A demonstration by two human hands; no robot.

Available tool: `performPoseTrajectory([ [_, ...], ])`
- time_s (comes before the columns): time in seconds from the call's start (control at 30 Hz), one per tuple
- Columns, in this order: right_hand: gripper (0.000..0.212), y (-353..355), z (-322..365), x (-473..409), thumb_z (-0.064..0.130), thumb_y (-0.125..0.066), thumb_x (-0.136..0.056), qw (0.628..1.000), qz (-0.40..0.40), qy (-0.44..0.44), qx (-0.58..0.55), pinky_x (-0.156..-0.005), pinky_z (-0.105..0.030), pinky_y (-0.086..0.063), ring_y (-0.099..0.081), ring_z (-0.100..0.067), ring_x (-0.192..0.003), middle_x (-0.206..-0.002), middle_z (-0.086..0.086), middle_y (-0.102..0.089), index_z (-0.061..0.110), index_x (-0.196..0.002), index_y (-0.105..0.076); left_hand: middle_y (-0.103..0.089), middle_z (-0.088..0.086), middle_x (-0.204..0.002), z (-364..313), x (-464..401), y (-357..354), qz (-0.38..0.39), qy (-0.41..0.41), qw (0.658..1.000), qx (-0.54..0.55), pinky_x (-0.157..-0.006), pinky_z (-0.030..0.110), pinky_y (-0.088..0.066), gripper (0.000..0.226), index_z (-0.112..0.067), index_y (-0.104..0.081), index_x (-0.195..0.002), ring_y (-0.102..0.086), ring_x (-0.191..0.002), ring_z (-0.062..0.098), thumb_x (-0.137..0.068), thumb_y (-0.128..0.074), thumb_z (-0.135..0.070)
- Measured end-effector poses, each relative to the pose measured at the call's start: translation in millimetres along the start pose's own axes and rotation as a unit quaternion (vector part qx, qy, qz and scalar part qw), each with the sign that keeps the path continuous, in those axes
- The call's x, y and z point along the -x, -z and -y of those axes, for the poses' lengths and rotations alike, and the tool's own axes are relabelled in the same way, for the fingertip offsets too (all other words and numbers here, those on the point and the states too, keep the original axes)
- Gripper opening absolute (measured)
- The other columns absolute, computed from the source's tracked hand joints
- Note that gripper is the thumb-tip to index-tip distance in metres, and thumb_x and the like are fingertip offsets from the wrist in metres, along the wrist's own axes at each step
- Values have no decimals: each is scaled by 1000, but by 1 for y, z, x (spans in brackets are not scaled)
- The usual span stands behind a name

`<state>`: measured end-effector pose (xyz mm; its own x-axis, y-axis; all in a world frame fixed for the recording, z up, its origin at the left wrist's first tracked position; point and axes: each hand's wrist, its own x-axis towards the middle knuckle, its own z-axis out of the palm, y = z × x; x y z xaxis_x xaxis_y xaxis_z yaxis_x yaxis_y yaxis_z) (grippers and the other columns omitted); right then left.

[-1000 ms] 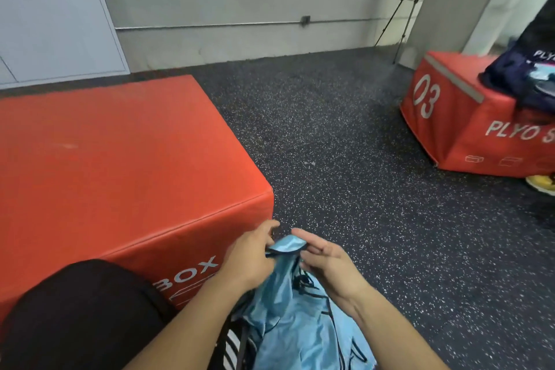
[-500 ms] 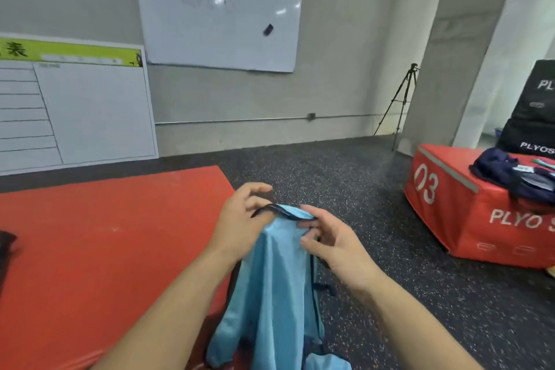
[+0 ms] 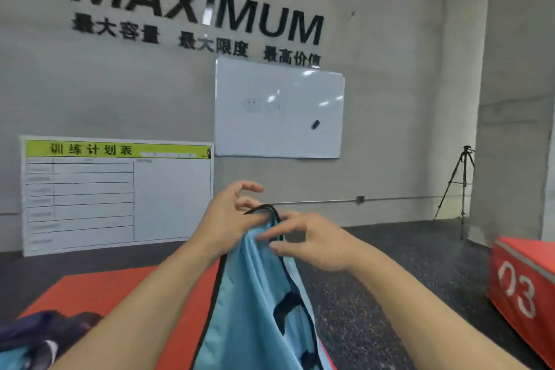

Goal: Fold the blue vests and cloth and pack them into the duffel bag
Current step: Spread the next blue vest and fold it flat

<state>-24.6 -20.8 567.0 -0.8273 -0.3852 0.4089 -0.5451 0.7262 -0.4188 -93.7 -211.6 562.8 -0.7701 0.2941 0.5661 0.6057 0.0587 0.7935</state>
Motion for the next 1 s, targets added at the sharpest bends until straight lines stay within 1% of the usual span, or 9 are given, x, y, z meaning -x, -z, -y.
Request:
performPoseTrajectory([
  [0.1,25,2,32,-27,36,-64,-99,993,-10,19,113,-93,-26,-46,-60,-2,-103,-121,9,-70,38,-121,-74,-75,6,-80,-17,-10,28,-32,-11,999,-38,-75,23,-51,38,-18,-66,-107,-71,-76,15,-76,-85,-8],
  [0.17,27,-1,52,-42,42,-58,-100,971,-23,32,238,-89,-35,-48,-61,-14,-102,-113,4,-70,41,-124,-71,-75,2,-77,-26,-16,45,-53,-10,996,-69,-69,16,-48,36,-17,-67,-102,-70,-73,9,-72,-89,-15],
  [0.27,29,-4,73,-61,38,-53,-101,953,-60,43,292,-85,-36,-50,-62,-20,-103,-115,3,-69,40,-126,-67,-76,4,-78,-38,-23,65,-75,-11,993,-85,-61,10,-44,36,-14,-69,-98,-67,-67,6,-71,-91,-22],
  [0.37,30,1,77,-84,25,-48,-102,959,-88,26,268,-73,-34,-46,-61,-16,-83,-109,-1,-72,30,-121,-71,-74,2,-77,-46,-26,87,-81,-8,990,-114,-61,9,-42,38,-15,-70,-99,-65,-66,4,-70,-93,-23],
  [0.47,30,9,74,-101,20,-50,-102,978,-91,-3,190,-63,-30,-44,-59,-13,-68,-98,0,-75,27,-115,-76,-66,3,-87,-47,-23,112,-46,20,985,-167,-66,21,-48,41,-26,-71,-101,-65,-72,13,-68,-94,-20],
  [0.57,22,18,66,-110,20,-58,-101,990,-122,-24,70,-67,-14,-46,-63,-1,-77,-99,8,-75,25,-108,-79,-62,2,-89,-40,-9,135,26,68,978,-197,-57,29,-53,43,-29,-69,-107,-62,-63,16,-75,-86,-7],
  [0.7,15,26,51,-118,14,-69,-96,984,-156,-54,-60,-67,-4,-45,-64,1,-92,-100,13,-73,21,-104,-80,-70,9,-92,-21,9,179,77,105,971,-202,-64,36,-58,45,-34,-70,-109,-69,-71,25,-77,-80,-3],
  [0.8,17,26,41,-125,9,-70,-95,980,-171,-62,-76,-68,-1,-43,-63,3,-91,-96,17,-72,23,-99,-80,-74,10,-96,-12,23,206,96,125,960,-233,-69,37,-58,40,-30,-70,-110,-69,-75,24,-82,-76,-2],
  [1.0,21,35,20,-133,10,-69,-95,974,-214,-73,-19,-74,-7,-46,-68,-2,-90,-97,16,-75,26,-95,-82,-78,-4,-94,-4,35,255,45,104,931,-347,-88,46,-58,21,-27,-76,-93,-73,-89,25,-89,-67,-8],
])
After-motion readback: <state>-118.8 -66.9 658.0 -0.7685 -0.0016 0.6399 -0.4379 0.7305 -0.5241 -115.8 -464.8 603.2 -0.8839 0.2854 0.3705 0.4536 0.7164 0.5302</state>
